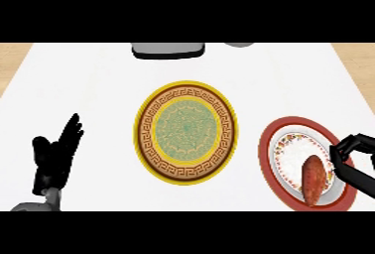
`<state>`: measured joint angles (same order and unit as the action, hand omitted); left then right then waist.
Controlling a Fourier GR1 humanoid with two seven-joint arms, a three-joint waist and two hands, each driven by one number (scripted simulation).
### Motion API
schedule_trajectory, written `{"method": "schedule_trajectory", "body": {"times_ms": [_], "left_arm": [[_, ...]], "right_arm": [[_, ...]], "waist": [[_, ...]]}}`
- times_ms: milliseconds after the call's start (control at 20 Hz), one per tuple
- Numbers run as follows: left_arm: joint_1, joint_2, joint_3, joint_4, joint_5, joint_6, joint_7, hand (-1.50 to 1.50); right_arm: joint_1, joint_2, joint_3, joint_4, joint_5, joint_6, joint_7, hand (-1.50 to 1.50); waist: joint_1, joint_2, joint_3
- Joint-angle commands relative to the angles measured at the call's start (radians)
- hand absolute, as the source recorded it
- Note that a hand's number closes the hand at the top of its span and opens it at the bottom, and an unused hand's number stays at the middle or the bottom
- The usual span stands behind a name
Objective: Pick the sweet potato from the plate and place it in the plate
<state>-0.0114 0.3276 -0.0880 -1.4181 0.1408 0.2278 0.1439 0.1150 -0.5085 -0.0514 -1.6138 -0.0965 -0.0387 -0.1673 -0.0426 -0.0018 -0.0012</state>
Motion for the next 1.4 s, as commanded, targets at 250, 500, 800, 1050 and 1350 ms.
{"method": "schedule_trajectory", "body": {"times_ms": [250, 500, 800, 1050, 1350], "left_arm": [[0.006, -0.092, -0.065, -0.001, -0.042, 0.041, -0.027, 0.00], [-0.030, -0.065, -0.059, -0.030, -0.060, 0.045, 0.042, 0.00], [-0.044, -0.095, -0.066, 0.001, -0.077, 0.057, 0.045, 0.00], [-0.040, -0.108, -0.084, -0.019, -0.104, 0.066, 0.054, 0.00], [-0.039, -0.102, -0.076, -0.105, -0.104, 0.059, 0.145, 0.00]], "right_arm": [[0.170, 0.071, -0.042, 0.234, -0.187, 0.369, -0.447, -1.50], [0.133, -0.098, -0.042, 0.213, 0.053, 0.270, -0.399, -1.50], [0.091, -0.229, -0.029, 0.165, 0.191, 0.256, -0.248, -1.50], [0.049, -0.306, 0.030, 0.161, 0.241, 0.384, -0.137, -1.50], [-0.034, -0.283, 0.108, 0.176, 0.279, 0.509, -0.036, -1.50]], "waist": [[0.033, 0.002, 0.004], [0.043, 0.001, 0.002], [0.044, 0.002, 0.000], [0.051, 0.003, 0.001], [0.052, 0.002, 0.002]]}}
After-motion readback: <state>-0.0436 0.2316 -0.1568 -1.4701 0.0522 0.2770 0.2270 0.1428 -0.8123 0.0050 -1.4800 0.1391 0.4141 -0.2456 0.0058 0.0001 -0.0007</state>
